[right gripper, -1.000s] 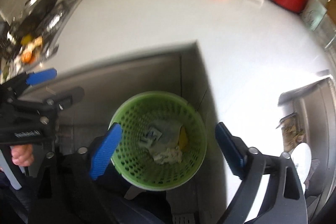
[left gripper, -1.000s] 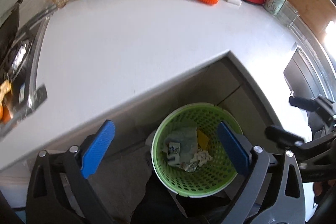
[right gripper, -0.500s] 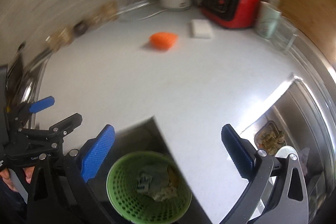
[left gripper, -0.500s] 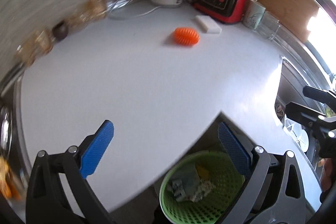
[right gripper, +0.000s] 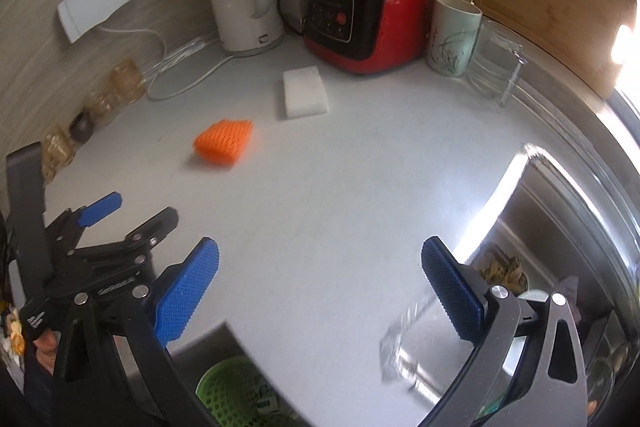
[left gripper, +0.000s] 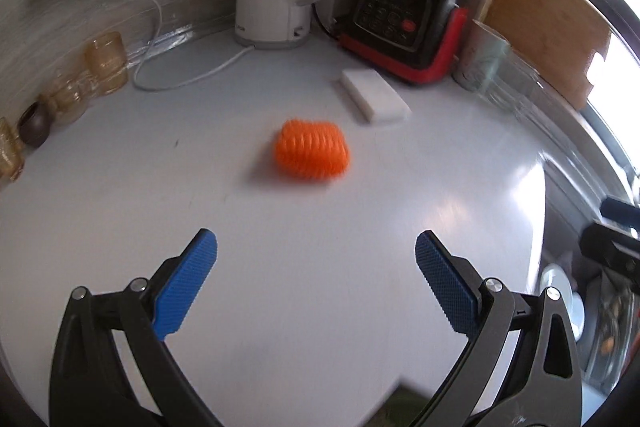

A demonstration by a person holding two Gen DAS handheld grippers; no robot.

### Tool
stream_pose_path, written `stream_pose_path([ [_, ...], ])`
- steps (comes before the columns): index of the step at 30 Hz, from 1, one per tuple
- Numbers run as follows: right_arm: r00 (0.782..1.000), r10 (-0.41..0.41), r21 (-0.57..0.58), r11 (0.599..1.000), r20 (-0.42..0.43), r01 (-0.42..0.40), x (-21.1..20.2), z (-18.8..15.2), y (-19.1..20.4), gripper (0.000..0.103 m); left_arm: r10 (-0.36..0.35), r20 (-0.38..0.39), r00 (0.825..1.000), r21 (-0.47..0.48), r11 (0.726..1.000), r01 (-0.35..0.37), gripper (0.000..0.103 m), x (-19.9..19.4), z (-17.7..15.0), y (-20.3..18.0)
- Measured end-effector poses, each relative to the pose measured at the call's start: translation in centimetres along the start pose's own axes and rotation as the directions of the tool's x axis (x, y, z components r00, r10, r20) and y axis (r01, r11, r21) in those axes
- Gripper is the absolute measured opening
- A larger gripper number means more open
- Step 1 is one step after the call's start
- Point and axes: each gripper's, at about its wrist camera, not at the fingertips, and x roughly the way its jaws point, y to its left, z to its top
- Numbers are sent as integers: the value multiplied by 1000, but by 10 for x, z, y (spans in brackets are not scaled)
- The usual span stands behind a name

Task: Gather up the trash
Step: 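Move both open tools back over the counter toward the foam net and sponge, then grasp the orange foam net with the left tool while the right tool grasps the white sponge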

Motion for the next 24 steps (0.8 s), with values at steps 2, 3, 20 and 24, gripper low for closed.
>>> stream_pose_path([
  [2,1000,18,-8,1000,-3,-18,12,13,-5,101,17,-12,1000,-31,999,-18,95,24,15,2],
  [3,1000,29,-16,999,-7,-29,21,20,-8,101,21,-18,1000,-44,999,-22,95,32,20,3],
  [20,994,103,-144,984,-42,-108,117,105,-25,101,183,-105,978,-117,974,-195,95,118,64,-7],
  [24,991,123,-134,983,-48,-128,124,110,-32,101,202,-117,972,-111,970,-215,88,123,65,-11],
])
